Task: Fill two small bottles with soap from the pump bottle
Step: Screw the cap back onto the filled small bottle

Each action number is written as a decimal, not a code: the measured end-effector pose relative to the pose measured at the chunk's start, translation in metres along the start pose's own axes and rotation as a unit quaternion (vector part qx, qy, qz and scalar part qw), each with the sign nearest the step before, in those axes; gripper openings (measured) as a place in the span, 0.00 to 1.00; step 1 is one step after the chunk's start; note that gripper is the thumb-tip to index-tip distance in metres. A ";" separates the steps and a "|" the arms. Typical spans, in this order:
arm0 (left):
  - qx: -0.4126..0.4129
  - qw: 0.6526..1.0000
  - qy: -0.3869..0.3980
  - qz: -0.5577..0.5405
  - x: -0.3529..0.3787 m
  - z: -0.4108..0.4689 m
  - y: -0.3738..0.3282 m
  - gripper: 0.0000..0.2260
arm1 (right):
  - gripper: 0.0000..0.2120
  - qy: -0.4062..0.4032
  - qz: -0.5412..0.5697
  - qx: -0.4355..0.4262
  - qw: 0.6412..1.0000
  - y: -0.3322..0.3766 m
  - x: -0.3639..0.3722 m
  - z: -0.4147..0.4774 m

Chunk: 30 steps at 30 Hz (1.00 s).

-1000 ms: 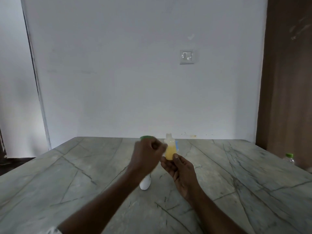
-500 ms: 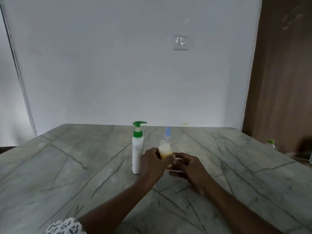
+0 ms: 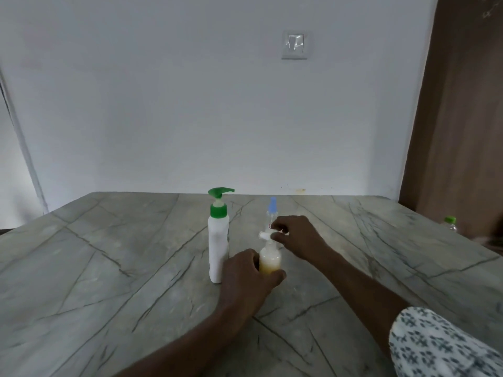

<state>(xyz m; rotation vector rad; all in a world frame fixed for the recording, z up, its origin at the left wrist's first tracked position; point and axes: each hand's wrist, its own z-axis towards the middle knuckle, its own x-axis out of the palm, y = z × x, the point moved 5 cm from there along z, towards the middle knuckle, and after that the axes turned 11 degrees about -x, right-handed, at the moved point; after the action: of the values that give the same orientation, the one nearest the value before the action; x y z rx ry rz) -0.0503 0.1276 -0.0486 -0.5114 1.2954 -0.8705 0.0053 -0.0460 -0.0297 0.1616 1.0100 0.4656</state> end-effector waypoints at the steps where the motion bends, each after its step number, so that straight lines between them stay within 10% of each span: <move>1: 0.004 1.000 0.000 0.003 0.001 0.001 0.000 0.16 | 0.10 0.018 -0.029 -0.006 0.999 0.002 0.009 0.004; 12: 0.023 1.000 0.008 0.006 0.005 0.005 0.002 0.18 | 0.16 0.059 -0.107 0.022 0.992 0.008 0.019 0.009; 17: 0.019 1.000 0.020 0.012 0.003 0.006 0.001 0.18 | 0.12 -0.106 0.117 0.073 0.985 0.025 -0.054 -0.002; 22: 0.017 1.000 0.020 0.007 0.001 0.005 0.000 0.19 | 0.09 -0.175 0.451 0.026 0.875 0.063 -0.090 -0.030; 30: 0.008 1.000 0.017 0.008 0.001 0.006 0.001 0.19 | 0.09 -0.182 0.486 -0.006 0.855 0.087 -0.084 -0.039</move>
<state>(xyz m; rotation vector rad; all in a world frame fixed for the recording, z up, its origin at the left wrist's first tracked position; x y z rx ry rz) -0.0446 0.1266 -0.0487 -0.4737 1.3209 -0.8791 -0.0911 -0.0094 0.0451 0.7406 0.4812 1.3102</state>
